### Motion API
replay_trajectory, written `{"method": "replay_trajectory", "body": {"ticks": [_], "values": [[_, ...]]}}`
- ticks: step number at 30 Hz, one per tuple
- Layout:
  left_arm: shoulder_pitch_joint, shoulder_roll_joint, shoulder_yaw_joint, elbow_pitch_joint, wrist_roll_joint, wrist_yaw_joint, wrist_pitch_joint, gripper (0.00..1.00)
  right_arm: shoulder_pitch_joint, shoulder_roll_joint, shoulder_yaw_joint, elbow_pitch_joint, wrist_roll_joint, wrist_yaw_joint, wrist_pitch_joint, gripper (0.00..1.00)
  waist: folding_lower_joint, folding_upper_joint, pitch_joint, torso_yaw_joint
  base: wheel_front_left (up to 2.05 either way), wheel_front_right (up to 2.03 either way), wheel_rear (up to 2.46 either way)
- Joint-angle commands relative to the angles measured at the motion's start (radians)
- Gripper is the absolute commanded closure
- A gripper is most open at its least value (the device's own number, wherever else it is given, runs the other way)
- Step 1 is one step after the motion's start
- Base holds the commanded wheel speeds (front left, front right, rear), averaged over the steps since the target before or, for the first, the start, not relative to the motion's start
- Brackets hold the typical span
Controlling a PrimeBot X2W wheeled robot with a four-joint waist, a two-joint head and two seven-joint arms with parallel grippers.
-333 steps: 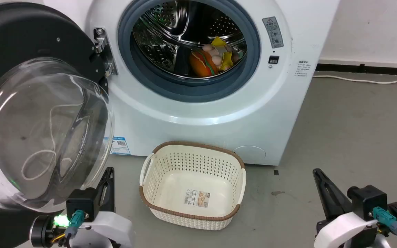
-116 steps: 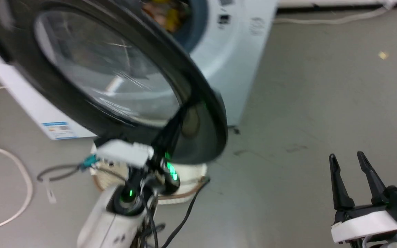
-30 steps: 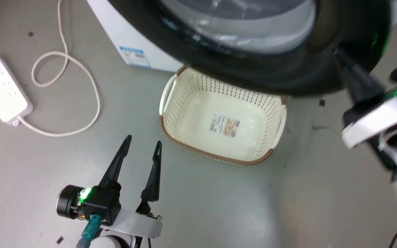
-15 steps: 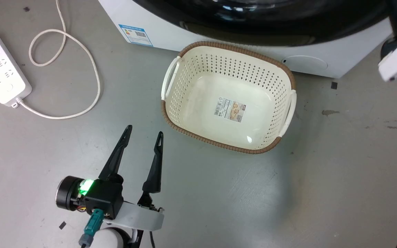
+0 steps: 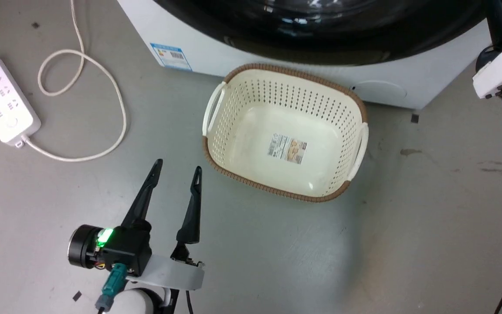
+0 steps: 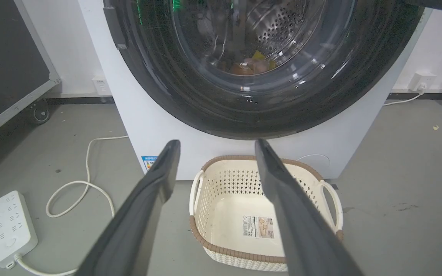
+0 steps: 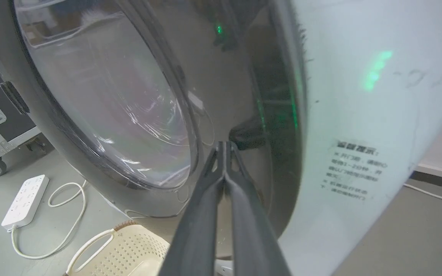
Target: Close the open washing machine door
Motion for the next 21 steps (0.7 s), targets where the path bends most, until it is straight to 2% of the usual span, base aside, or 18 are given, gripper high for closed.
{"method": "replay_trajectory", "body": {"ticks": [1,8,11,12,13,14,18,21], "values": [[-0.004,-0.006,0.007,0.002,-0.007,0.005,-0.004,0.0,-0.003,-0.01,0.002,0.004,0.01,-0.002,-0.014,1.0,0.0,0.0,-0.027,-0.005,0.0,0.0,0.0],[0.032,-0.009,0.04,0.025,-0.038,-0.006,-0.004,0.0,0.18,0.002,0.062,-0.03,0.056,-0.002,-0.057,1.0,0.0,0.0,-0.183,-0.037,0.0,0.0,0.0],[0.058,-0.01,0.053,0.032,-0.046,-0.013,-0.004,0.0,0.288,0.005,0.047,-0.079,0.08,-0.002,-0.065,1.0,0.0,0.0,-0.253,-0.052,0.0,0.0,0.0],[0.068,-0.01,0.058,0.037,-0.047,-0.016,-0.004,0.0,0.324,0.008,0.03,-0.101,0.084,-0.002,-0.067,0.96,0.0,0.0,-0.275,-0.058,0.0,0.0,0.0],[0.078,-0.009,0.063,0.041,-0.048,-0.019,-0.004,0.0,0.359,0.01,0.017,-0.129,0.082,-0.002,-0.068,0.31,0.0,0.0,-0.293,-0.064,0.0,0.0,0.0],[0.086,-0.008,0.069,0.045,-0.049,-0.022,-0.004,0.0,0.392,0.012,-0.003,-0.168,0.07,-0.002,-0.069,0.0,0.0,0.0,-0.313,-0.071,0.0,0.0,0.0],[0.121,-0.002,0.088,0.052,-0.05,-0.031,-0.004,0.0,0.562,0.044,-0.099,-0.339,-0.023,-0.002,-0.07,0.0,0.0,0.0,-0.376,-0.091,0.0,0.0,0.0],[0.145,0.0,0.1,0.056,-0.052,-0.036,-0.004,0.0,0.693,0.102,-0.178,-0.444,-0.098,-0.002,-0.07,0.0,0.0,0.0,-0.415,-0.104,0.0,0.0,0.0]]}}
